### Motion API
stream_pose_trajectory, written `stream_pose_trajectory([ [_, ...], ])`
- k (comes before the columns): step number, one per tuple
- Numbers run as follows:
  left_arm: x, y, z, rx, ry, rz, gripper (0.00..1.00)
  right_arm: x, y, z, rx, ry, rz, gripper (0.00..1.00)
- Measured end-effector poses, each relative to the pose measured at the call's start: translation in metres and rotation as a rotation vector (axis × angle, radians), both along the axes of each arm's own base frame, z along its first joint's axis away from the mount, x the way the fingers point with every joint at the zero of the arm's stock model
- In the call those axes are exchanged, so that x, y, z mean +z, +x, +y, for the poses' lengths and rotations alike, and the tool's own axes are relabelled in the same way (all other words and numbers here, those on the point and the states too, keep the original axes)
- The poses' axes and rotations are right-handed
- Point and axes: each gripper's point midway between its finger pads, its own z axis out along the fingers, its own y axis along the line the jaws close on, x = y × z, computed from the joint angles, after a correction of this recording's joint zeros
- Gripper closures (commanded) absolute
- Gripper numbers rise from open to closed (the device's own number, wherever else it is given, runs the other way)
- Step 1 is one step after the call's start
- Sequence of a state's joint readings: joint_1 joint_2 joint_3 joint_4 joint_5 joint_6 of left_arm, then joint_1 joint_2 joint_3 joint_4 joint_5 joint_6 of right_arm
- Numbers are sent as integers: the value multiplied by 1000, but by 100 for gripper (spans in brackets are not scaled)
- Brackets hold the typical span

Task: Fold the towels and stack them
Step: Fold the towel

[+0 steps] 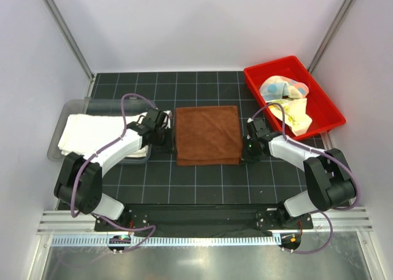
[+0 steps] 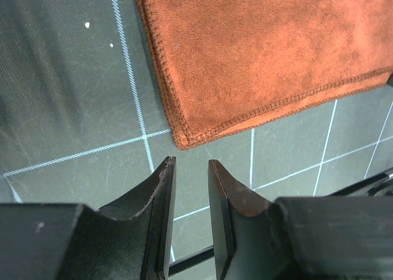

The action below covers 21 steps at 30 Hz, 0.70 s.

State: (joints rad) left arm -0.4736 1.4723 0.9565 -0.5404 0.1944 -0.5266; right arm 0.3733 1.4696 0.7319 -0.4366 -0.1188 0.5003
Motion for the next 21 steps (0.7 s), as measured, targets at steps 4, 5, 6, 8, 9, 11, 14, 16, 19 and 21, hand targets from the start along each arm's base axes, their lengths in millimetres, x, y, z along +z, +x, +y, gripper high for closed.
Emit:
stream_pose_trajectory([
  [4,-5,0,1,24,2,3,68,0,0,1,-9,9,-19,89],
  [5,-6,0,1,29,6,2,66,0,0,1,-12,10,-20,88],
  [6,-6,-1,0,31,4,3,66,0,0,1,-14,11,-20,87],
  [8,-7,-1,-1,36,8,-3,65,1,0,2,-21,16,-19,83],
  [9,-7,-1,-3,35,10,-5,65,2,-1,2,-25,18,-19,82],
  [11,-8,-1,-6,34,11,-11,65,4,-1,2,-31,18,-15,79],
  [14,-11,1,-12,35,8,-15,65,13,5,3,-44,13,-26,79],
  [16,-17,1,-14,34,14,-8,65,20,13,4,-49,13,-48,79],
  [19,-27,-1,-14,37,27,6,66,28,24,6,-56,15,-73,78],
  [21,-34,-5,-12,43,37,23,66,29,27,6,-60,10,-78,78],
])
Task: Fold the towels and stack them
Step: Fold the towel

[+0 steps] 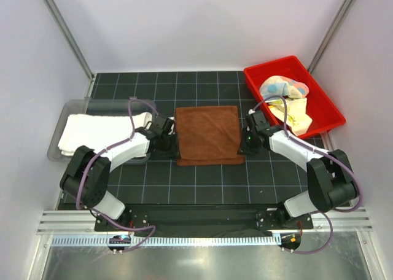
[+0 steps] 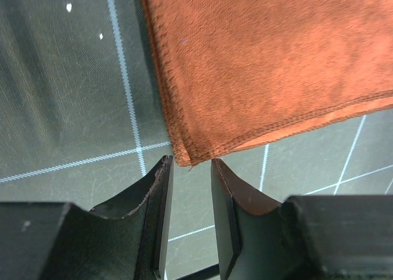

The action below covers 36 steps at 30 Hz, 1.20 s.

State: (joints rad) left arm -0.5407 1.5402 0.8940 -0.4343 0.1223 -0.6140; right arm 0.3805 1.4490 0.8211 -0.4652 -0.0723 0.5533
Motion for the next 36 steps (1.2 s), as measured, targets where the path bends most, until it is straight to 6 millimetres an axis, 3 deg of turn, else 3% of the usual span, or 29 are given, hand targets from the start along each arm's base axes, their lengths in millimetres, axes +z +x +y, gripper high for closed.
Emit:
stream_pose_trajectory([
  [12,-14,0,-2,11,9,15,69,-11,2,-8,-21,-62,38,71],
  [29,-22,-1,1,32,26,29,100,-21,4,-20,-47,-127,36,70],
  [36,-26,-2,1,31,31,38,100,-28,3,-20,-45,-129,51,72],
])
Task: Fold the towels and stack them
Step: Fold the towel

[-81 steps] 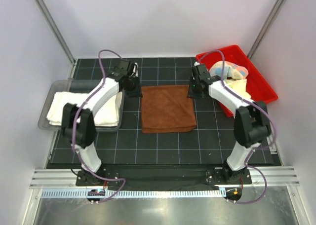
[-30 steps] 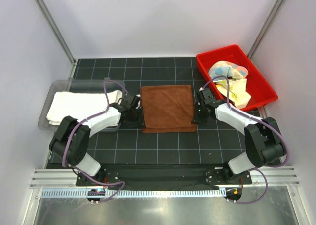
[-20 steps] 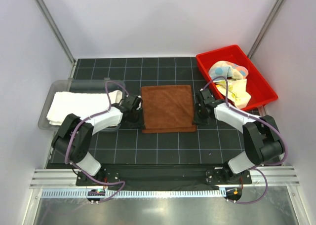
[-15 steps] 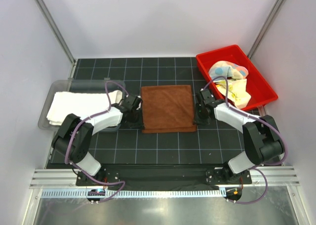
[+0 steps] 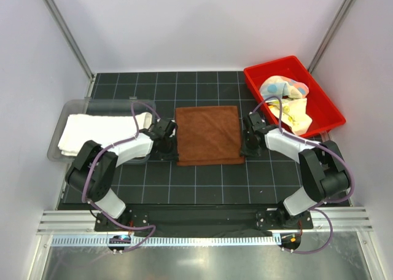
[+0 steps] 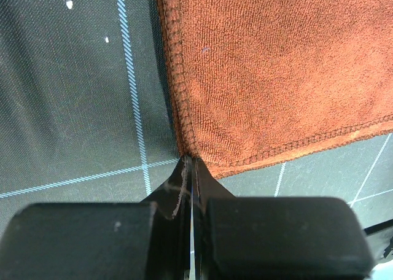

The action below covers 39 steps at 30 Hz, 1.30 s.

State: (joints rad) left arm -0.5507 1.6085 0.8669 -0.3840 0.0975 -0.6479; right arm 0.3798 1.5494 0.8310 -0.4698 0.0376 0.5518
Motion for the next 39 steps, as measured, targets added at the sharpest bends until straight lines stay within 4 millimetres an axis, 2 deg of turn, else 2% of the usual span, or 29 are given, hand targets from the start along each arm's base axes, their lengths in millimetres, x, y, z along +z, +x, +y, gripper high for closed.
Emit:
stream_pose_trajectory([
  [4,0,0,0,3,0,1,100,0,1,1,1,3,-6,85],
  [8,0,0,0,6,2,1,100,0,2,1,0,4,-9,85],
  [11,0,1,1,10,7,1,100,0,2,1,0,2,-9,76],
  [14,3,2,1,11,8,-1,100,0,1,-1,2,-4,-6,75],
  [16,4,4,0,12,6,-4,100,0,0,-1,2,-6,-4,75],
  [20,6,4,-1,10,6,-4,100,0,0,-1,3,-7,-3,86],
  [22,6,4,-1,9,9,-5,100,1,1,-1,3,-9,-5,88],
  [25,6,3,-1,9,14,-1,100,3,1,-3,1,-16,-11,88],
  [26,6,3,0,9,15,-1,100,4,1,-4,0,-18,-13,84],
  [31,7,3,-1,7,15,-2,100,9,2,-5,3,-25,-24,81],
  [33,8,3,-2,5,15,-3,100,10,3,-5,9,-26,-29,94],
  [34,8,3,-3,4,14,-4,100,11,3,-5,11,-27,-30,96],
  [39,10,4,-5,-1,17,-11,100,11,3,-5,12,-26,-30,99],
])
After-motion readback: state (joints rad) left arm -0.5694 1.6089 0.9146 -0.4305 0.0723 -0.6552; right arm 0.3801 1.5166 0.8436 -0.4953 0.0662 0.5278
